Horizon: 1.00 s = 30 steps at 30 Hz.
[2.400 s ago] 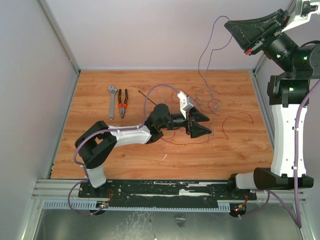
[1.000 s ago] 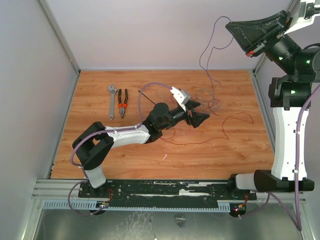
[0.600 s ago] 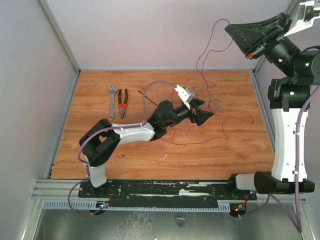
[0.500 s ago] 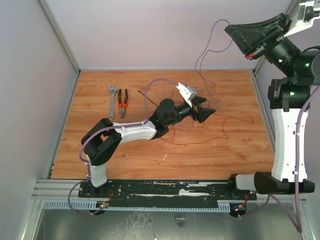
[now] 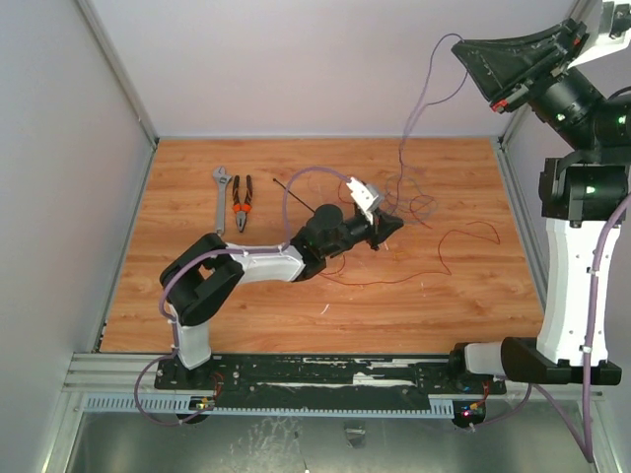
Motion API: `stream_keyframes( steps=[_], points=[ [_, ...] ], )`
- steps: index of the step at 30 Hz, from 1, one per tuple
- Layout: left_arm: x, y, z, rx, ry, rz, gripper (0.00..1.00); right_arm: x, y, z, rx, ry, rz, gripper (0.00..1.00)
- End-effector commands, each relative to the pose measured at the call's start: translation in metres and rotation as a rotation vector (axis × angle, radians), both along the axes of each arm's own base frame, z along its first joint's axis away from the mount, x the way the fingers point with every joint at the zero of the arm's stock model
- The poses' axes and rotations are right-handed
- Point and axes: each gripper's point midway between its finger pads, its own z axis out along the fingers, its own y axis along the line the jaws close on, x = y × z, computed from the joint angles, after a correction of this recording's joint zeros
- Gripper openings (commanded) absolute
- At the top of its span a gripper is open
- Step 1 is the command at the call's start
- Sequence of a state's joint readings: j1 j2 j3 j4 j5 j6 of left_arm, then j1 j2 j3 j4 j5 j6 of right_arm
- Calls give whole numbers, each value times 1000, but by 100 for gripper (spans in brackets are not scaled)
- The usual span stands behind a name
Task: Zip-tie the wires
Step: Straighten the cable at the center of the board.
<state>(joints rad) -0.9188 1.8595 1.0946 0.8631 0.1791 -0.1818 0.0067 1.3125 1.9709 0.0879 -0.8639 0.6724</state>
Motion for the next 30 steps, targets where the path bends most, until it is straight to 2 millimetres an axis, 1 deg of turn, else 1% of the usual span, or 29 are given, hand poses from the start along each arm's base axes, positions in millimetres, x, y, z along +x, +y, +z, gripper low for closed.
stream_keyframes(
  steps=[1, 2, 4, 7, 8, 10, 11, 12, 13, 14, 15, 16, 18, 20, 21, 22, 24, 27, 28, 30],
  points=[
    [7, 29, 6, 9, -8, 49, 0, 26, -15, -10, -35, 61, -153, 3],
    [11, 39, 5, 10, 1, 71, 0, 36, -22, -14, -46, 75, -213, 4],
    [18, 63, 7, 13, 20, 120, 0, 57, -41, -31, -60, 134, -358, 4],
    [29, 96, 16, 45, 39, 205, 0, 87, -77, -68, -79, 233, -590, 3],
    [31, 105, 24, 57, 32, 229, 0, 94, -87, -81, -94, 261, -649, 3],
    [35, 120, 48, 82, 6, 279, 0, 106, -98, -112, -128, 320, -715, 1],
    [37, 126, 62, 98, -11, 299, 0, 109, -99, -126, -149, 339, -718, 1],
    [37, 132, 79, 111, -34, 319, 0, 111, -96, -142, -173, 355, -699, 0],
    [39, 139, 96, 124, -57, 349, 0, 115, -91, -168, -205, 394, -665, 0],
    [42, 146, 110, 146, -79, 382, 0, 115, -85, -183, -228, 413, -634, 0],
    [46, 157, 126, 162, -101, 439, 0, 115, -83, -200, -246, 440, -621, 0],
    [50, 169, 141, 179, -126, 499, 0, 116, -87, -215, -263, 467, -636, 0],
    [57, 193, 163, 223, -167, 621, 0, 117, -104, -242, -298, 518, -730, 0],
    [62, 216, 183, 249, -204, 731, 0, 117, -127, -264, -325, 563, -860, 0],
    [62, 224, 195, 249, -224, 762, 0, 116, -135, -273, -338, 582, -902, 0],
    [60, 227, 206, 240, -244, 772, 0, 116, -139, -283, -348, 602, -924, 0],
    [53, 229, 233, 186, -277, 762, 0, 116, -135, -305, -365, 642, -895, 0],
    [40, 234, 275, 80, -311, 749, 0, 117, -120, -350, -392, 725, -793, 0],
    [36, 236, 289, 44, -324, 744, 0, 117, -117, -366, -399, 755, -777, 0],
    [25, 243, 317, -42, -345, 742, 0, 117, -121, -392, -409, 809, -791, 0]
  ],
)
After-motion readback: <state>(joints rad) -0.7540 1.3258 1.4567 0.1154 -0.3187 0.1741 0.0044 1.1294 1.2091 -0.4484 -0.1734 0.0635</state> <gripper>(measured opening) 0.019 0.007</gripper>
